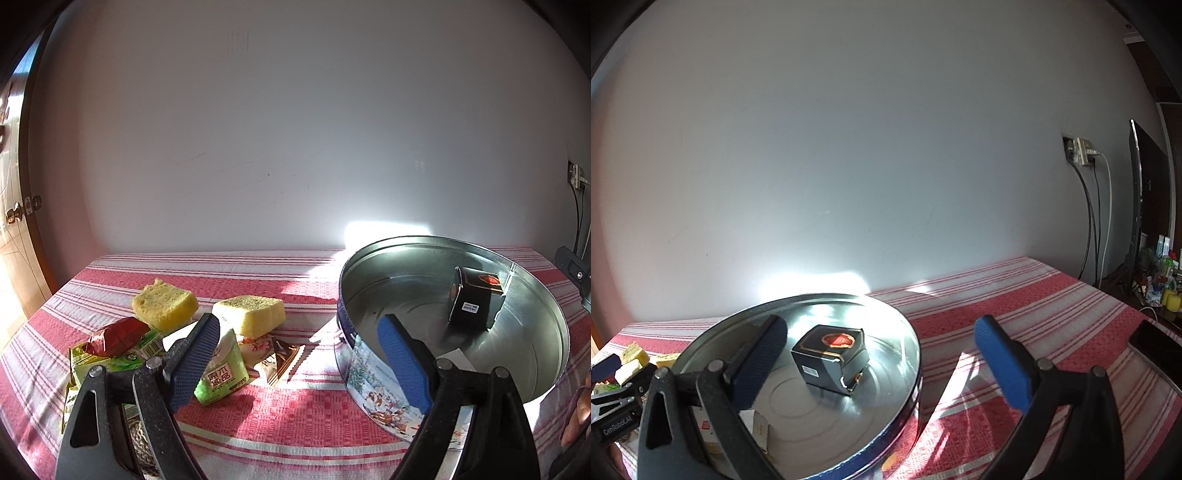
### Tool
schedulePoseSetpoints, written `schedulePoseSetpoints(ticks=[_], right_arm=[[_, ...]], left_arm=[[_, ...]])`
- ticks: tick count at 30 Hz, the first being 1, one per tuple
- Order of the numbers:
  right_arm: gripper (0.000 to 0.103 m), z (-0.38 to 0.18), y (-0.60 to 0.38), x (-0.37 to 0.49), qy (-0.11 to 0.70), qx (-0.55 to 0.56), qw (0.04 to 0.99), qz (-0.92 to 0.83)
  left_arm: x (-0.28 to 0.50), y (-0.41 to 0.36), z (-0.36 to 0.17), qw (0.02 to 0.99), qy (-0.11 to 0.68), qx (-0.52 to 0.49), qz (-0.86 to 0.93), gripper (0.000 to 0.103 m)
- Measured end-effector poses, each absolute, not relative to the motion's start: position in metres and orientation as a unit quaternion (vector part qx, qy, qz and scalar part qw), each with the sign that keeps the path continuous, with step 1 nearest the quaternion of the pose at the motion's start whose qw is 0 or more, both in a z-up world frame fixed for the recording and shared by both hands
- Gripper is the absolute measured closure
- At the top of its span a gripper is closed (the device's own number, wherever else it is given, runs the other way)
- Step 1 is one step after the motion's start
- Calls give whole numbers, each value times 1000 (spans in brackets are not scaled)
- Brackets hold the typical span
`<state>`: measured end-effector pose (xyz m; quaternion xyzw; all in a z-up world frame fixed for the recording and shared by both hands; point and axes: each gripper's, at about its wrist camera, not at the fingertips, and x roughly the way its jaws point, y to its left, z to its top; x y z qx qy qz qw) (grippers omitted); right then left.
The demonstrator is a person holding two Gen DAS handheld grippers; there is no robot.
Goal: Organize objects
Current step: 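Withdraw both grippers from the tin back toward the remaining items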
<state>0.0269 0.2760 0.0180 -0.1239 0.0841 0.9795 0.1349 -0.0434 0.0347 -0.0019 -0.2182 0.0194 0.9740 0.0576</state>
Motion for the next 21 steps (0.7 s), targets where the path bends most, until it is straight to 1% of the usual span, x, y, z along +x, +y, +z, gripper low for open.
schedulePoseSetpoints(ticks=[8, 15, 21], right_arm=[[0, 20, 258, 37, 109, -126, 130, 977], [0, 19, 223, 42, 88, -125, 105, 983], [0, 17, 194, 41, 88, -135, 67, 985]], left_arm=[[-39, 13, -7, 48, 6, -231, 972, 14], [-32, -6, -8, 43, 8, -235, 971, 14], [-29, -36, -10, 27, 1, -244, 969, 14]])
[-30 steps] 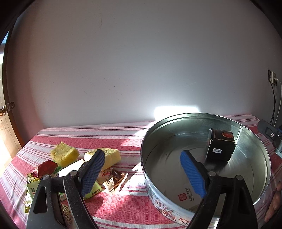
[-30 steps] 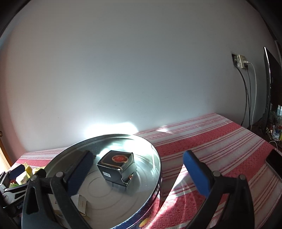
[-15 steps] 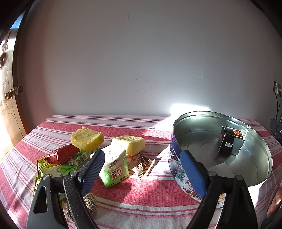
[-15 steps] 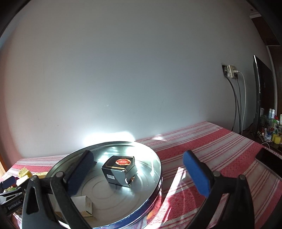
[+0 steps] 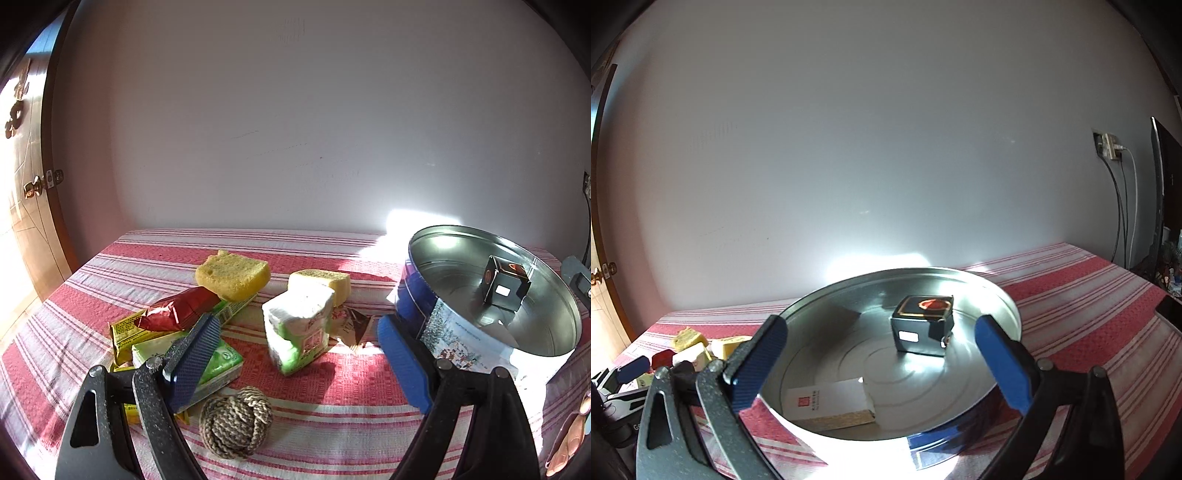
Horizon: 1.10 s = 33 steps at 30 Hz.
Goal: Organize objects
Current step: 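Withdraw both grippers from the tin back toward the remaining items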
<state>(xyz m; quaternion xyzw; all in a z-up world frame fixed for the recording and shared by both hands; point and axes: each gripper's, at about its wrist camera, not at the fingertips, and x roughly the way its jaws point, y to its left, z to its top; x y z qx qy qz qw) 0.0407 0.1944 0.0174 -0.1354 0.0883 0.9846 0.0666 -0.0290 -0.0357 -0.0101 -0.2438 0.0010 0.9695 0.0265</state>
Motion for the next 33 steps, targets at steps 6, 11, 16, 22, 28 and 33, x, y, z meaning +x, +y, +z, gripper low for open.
schedulePoseSetpoints(ticks=[6, 11, 16, 22, 28, 33], right_arm=[[0, 15, 159, 39, 71, -139, 32, 987], [0, 13, 128, 34, 61, -153, -5, 986], [0, 9, 98, 29, 45, -168, -37, 984], [2, 2, 66, 21, 33, -204, -76, 975], [8, -11, 31, 6, 22, -278, -145, 949], [15, -25, -6, -4, -23, -331, -178, 927]], left_arm=[[-29, -73, -13, 4, -17, -255, 967, 14], [-27, -105, -15, -20, -23, -257, 966, 14], [-21, -138, -16, -46, -27, -264, 963, 14], [-16, -180, -20, -78, -34, -280, 956, 14], [-11, -216, -25, -109, -39, -298, 948, 14], [-6, -228, -29, -114, -30, -312, 943, 14]])
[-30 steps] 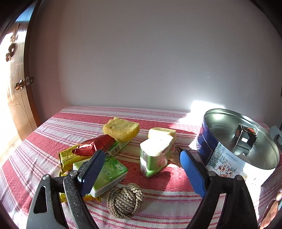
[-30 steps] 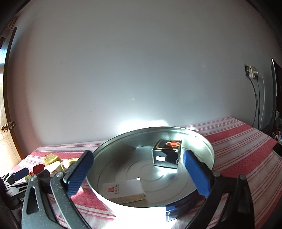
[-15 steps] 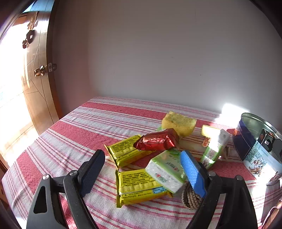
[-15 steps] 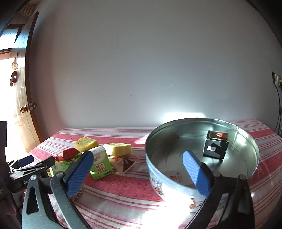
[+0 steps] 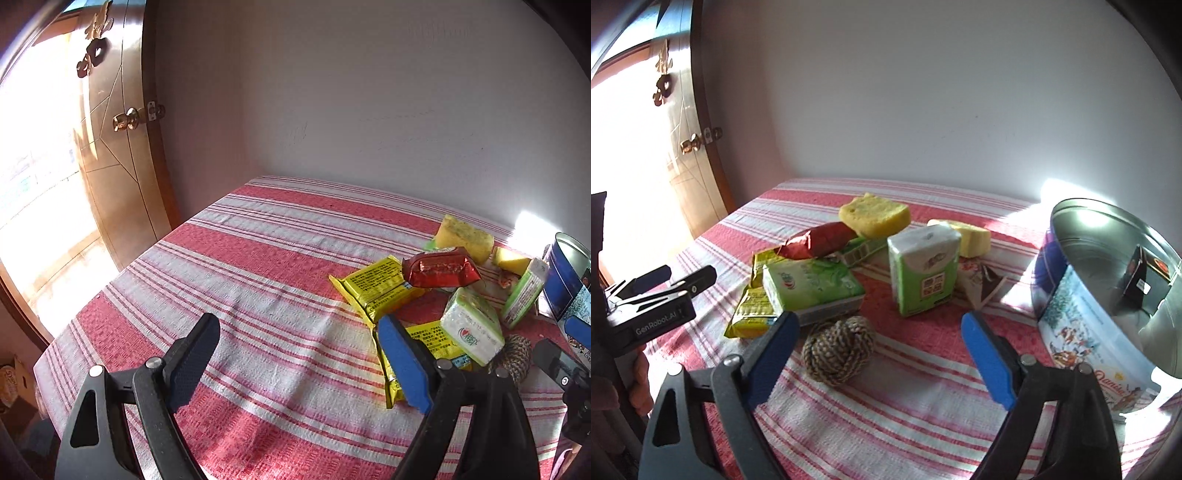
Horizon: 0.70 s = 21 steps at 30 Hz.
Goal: Organize objects
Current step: 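Withdraw both grippers from the tin back toward the remaining items, then grasp the twine ball with the right gripper while the left grasps a yellow snack packet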
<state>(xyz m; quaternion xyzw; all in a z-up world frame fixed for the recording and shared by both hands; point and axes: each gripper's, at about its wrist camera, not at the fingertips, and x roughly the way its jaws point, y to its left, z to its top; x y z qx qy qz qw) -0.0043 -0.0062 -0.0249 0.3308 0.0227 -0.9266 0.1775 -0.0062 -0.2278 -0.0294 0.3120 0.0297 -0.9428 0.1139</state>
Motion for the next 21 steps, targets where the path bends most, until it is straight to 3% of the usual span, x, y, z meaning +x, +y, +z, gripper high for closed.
schedulePoseSetpoints(ticks=[2, 6, 8, 11, 21], right_arm=[[28, -32, -19, -10, 35, 352, 189, -916], [34, -46, -35, -21, 50, 396, 196, -896], [44, -53, -40, -27, 54, 413, 198, -888], [52, -57, -39, -30, 49, 426, 207, -879], [55, -32, -4, -9, 29, 341, 205, -917]], left_arm=[[-7, -228, -31, 108, 16, 321, -941, 14], [-5, -223, -33, 94, 2, 329, -940, 14], [-5, -220, -34, 87, -3, 334, -938, 14], [-6, -215, -37, 75, -8, 344, -936, 14], [-12, -181, -41, 20, -13, 377, -926, 14]])
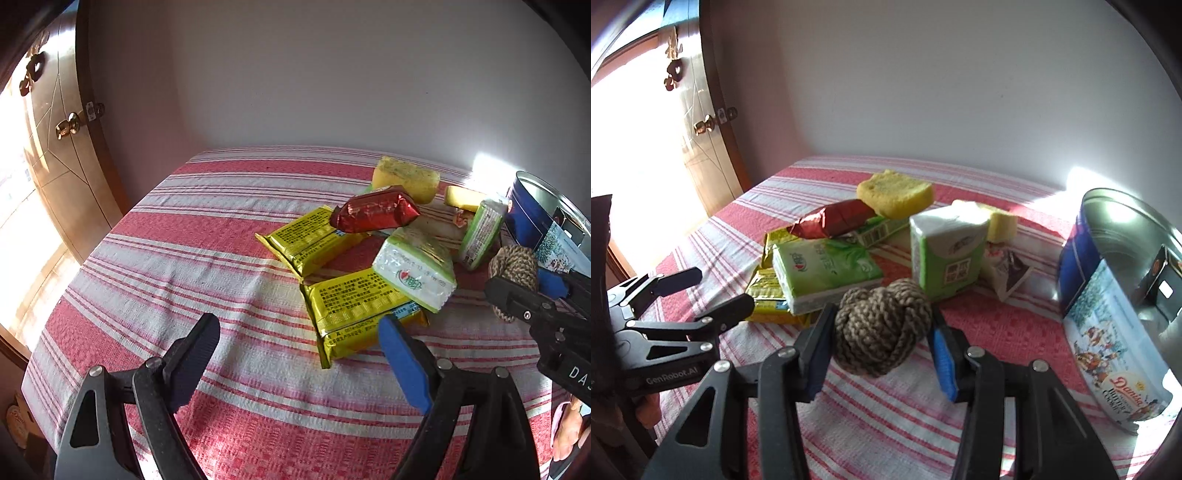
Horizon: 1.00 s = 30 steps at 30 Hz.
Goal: Organize objects
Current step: 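Grasp the twine ball with the right gripper while the left grasps a yellow snack packet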
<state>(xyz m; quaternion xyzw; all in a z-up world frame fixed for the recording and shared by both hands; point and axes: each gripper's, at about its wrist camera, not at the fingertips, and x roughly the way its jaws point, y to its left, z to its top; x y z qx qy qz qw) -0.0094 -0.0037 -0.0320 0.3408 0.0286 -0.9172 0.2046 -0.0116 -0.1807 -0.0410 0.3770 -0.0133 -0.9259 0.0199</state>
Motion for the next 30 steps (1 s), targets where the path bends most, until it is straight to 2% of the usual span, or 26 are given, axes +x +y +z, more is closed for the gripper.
schedulePoseSetpoints(ticks=[5, 9, 13, 16, 19, 20, 23, 30], right_arm=[[55, -21, 19, -2, 28, 297, 173, -939], [55, -18, 24, -4, 20, 295, 171, -940], [55, -17, 25, -7, 14, 298, 175, -938], [55, -17, 29, -8, 5, 303, 175, -937], [55, -18, 32, -7, 0, 306, 176, -936], [55, -18, 33, -6, 0, 305, 175, -936], [55, -19, 35, -4, 3, 299, 173, -938], [55, -8, 41, 3, 2, 264, 162, -951]], left_arm=[[-26, -146, -46, -9, -20, 392, -920, 14], [-50, -131, -57, 16, -34, 424, -905, 14], [-63, -137, -60, 53, -16, 430, -901, 14], [-62, -151, -63, 47, 33, 438, -897, 14], [-57, -158, -64, 60, 36, 437, -897, 14], [-55, -160, -64, 62, 40, 436, -897, 14], [-50, -162, -62, 70, 43, 430, -899, 26], [-35, -168, -51, 55, 83, 390, -915, 29]])
